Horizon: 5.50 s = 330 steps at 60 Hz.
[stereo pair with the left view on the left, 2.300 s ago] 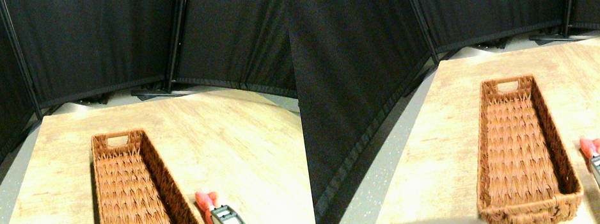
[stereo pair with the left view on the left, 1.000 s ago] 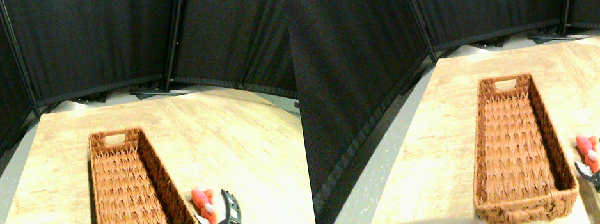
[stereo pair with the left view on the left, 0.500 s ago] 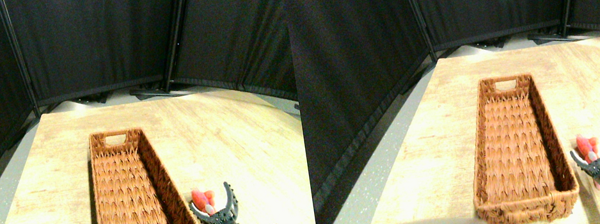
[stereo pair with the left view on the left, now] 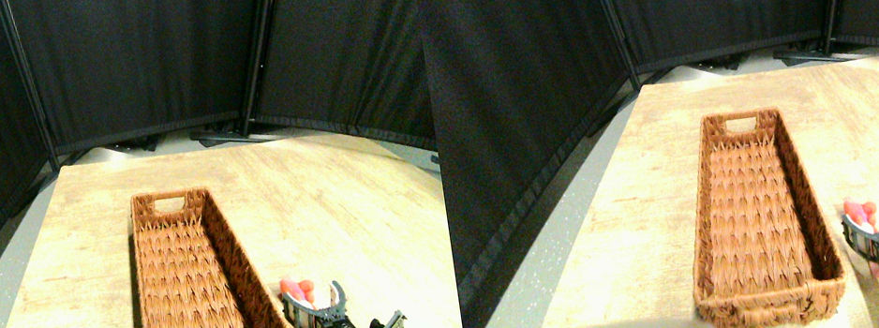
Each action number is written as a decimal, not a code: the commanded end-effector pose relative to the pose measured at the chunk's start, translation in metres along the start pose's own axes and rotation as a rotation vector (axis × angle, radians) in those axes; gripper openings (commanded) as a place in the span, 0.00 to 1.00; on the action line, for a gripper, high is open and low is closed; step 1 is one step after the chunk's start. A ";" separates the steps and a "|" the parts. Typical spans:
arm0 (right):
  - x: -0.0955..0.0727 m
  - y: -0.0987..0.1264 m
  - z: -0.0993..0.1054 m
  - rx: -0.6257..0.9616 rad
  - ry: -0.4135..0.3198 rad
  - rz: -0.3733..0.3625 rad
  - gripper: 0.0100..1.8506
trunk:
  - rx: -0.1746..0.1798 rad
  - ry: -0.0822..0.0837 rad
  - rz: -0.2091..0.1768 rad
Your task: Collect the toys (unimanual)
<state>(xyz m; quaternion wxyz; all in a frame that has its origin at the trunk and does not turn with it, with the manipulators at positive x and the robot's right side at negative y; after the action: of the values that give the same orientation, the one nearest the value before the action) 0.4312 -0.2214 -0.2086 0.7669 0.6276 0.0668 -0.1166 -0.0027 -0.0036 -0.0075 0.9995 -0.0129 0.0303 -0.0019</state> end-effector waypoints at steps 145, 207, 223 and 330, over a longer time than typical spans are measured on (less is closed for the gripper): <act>0.043 0.094 -0.070 -0.320 0.211 0.102 0.03 | -0.157 -0.023 0.086; 0.046 0.101 -0.118 -0.417 0.308 0.027 0.69 | -0.225 -0.020 0.122; 0.056 0.104 -0.078 -0.437 0.168 0.067 0.54 | -0.174 -0.011 0.091; 0.054 -0.015 0.032 0.006 -0.082 -0.133 0.47 | -0.115 0.021 0.025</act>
<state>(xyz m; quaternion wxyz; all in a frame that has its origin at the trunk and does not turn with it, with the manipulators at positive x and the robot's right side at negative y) 0.4726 -0.2603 -0.2322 0.7517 0.6186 0.0947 -0.2081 -0.0030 -0.0051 -0.0038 0.9979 -0.0561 0.0320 0.0086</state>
